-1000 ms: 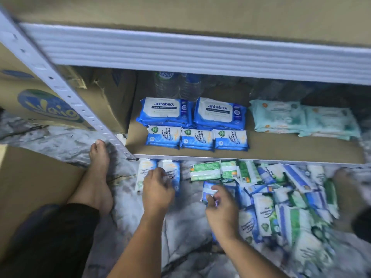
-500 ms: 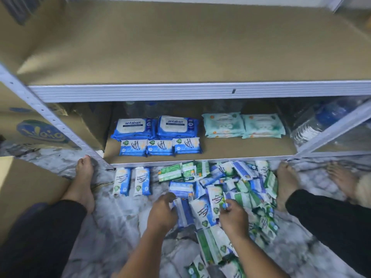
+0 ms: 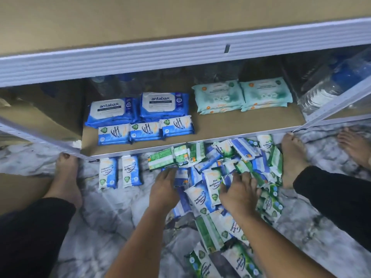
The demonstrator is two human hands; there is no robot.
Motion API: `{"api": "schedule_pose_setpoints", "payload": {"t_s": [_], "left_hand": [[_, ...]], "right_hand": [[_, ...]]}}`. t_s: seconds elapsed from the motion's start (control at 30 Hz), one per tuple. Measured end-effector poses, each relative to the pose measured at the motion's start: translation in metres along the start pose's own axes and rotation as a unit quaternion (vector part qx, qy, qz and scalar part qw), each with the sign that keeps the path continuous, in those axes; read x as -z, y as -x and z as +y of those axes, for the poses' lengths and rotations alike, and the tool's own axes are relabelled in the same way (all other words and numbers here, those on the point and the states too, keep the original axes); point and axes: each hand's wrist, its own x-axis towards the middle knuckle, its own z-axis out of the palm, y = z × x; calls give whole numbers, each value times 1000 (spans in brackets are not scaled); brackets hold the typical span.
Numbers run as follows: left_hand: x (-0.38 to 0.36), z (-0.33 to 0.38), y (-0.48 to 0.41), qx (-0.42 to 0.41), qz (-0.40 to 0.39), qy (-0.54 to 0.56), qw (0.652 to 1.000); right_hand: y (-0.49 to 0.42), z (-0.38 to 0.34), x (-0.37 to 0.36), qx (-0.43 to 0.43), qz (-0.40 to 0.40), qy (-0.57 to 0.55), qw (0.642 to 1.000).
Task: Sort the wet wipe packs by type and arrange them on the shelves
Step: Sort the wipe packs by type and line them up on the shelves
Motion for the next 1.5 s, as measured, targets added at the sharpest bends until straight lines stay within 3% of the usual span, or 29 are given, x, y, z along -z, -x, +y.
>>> {"api": "schedule_pose_setpoints", "payload": {"t_s": [0.13,0.3,0.53,0.63,0.83,0.9,1.0,1.07,1.17,1.27,1.33,1.5], "left_hand": [[-9,-3,-20,-15,-33,-91,995],[-4,1,-23,-20,6,-98,995],[25,-3,3,49,45,63,996],[50,3,25,78,51,172,981],[98,16,80,87,-8,374,923],[114,23,104,75,-24,428,900],[122,29,129,77,-28,515,853],[119,32,140,102,-28,583,805],[114,43,165,180,-18,675,716],[104,45,181,169,-47,669,723],[103,45,187,139,-70,647,747],[110,45,191,95,-65,581,806]], "right_hand": [[-7,-4,-7,-26,-20,17,999],[-14,-11,4,-83,-52,-45,994],[-15,-5,45,-47,-100,-135,985],[1,-3,60,0,-105,-247,963],[36,-11,115,51,-238,-479,843],[47,-12,132,50,-290,-557,777],[61,-11,146,-20,-333,-682,651],[70,-9,151,-42,-332,-710,619],[86,-5,145,-89,-323,-724,603],[102,0,134,-110,-368,-724,574],[108,3,131,-82,-385,-715,579],[113,2,135,-10,-371,-639,673]]}}
